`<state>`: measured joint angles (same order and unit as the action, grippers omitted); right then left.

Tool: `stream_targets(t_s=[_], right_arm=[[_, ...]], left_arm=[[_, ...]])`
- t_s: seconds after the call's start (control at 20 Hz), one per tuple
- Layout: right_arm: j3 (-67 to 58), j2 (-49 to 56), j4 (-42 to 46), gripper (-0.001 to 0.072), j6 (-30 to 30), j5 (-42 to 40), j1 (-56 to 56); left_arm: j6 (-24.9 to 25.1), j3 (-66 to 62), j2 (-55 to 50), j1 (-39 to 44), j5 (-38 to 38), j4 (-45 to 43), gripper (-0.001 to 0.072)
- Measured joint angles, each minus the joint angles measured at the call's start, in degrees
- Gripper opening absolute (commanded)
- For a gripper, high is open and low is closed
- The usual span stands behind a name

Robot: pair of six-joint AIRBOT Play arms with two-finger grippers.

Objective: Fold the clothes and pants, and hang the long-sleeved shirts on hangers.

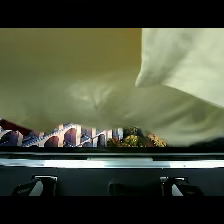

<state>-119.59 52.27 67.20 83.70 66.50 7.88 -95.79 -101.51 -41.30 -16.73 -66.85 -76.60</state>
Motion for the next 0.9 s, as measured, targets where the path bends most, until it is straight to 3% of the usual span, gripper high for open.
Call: stream_targets(t_s=[0.4,0.9], right_arm=[[15.5,17.9,-3.1,0.0025,1.9,3.2,-0.6],[20.9,47.0,4.2,0.0025,6.1,-16.8,-7.7]], left_arm=[[6.0,13.9,-16.1,2.0,0.7,6.4,0.0012],[8.4,20.9,-47.6,8.9,22.2,4.2,0.0013]])
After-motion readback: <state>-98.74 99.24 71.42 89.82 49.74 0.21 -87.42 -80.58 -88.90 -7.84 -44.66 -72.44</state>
